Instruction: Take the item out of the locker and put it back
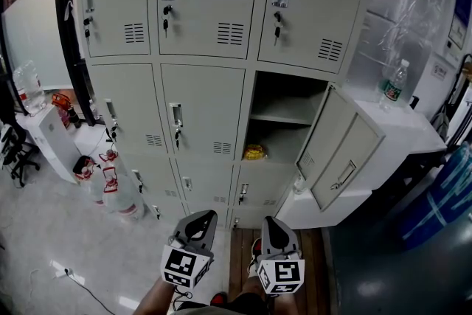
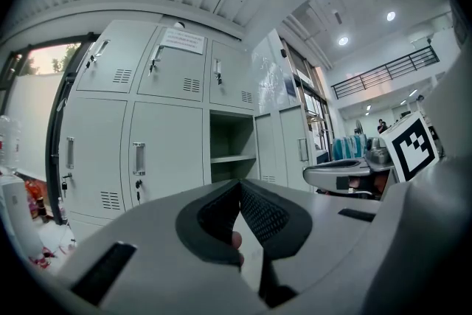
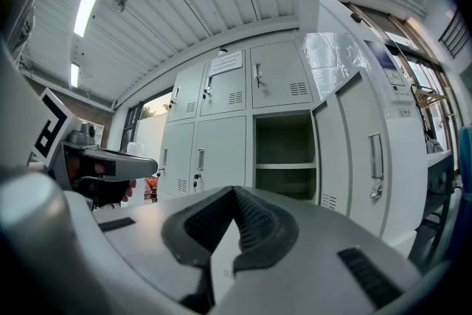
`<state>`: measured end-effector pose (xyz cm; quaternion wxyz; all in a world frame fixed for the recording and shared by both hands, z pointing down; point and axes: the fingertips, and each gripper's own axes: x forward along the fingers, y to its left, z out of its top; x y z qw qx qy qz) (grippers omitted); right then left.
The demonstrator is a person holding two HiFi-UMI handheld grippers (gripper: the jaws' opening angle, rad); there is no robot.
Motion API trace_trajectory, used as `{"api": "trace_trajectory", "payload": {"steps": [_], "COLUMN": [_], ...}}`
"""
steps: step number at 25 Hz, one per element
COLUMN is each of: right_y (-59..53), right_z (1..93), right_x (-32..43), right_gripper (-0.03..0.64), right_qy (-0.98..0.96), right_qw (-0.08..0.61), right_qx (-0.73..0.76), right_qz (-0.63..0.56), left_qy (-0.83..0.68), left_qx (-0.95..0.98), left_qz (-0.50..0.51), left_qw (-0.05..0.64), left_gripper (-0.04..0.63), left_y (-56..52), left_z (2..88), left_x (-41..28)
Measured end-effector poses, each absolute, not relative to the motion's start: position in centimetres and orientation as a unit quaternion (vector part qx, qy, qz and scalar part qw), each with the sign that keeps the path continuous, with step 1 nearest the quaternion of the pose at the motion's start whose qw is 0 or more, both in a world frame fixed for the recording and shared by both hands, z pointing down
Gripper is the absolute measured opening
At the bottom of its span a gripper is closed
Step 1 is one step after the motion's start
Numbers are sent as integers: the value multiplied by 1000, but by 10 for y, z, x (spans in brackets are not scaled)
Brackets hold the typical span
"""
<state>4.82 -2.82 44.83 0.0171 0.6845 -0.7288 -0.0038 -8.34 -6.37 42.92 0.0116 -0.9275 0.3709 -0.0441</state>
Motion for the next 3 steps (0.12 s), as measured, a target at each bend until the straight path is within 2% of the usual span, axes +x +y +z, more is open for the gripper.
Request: {"api": "trace_trajectory", "payload": {"steps": [3], "right_y": [-28], "right_z": [449], "right_x": [47], "right_gripper": [17], "right_qy": [-729], "right_qw": [17], "right_qx": [684], "right_qz": [-3], "left_qy": [372], "left_qx": [-927], "left_qz": [-43], "left_qw": [12], "left_gripper": [23], "left_y": [-65], "left_z": [429], "left_x": [-84]}}
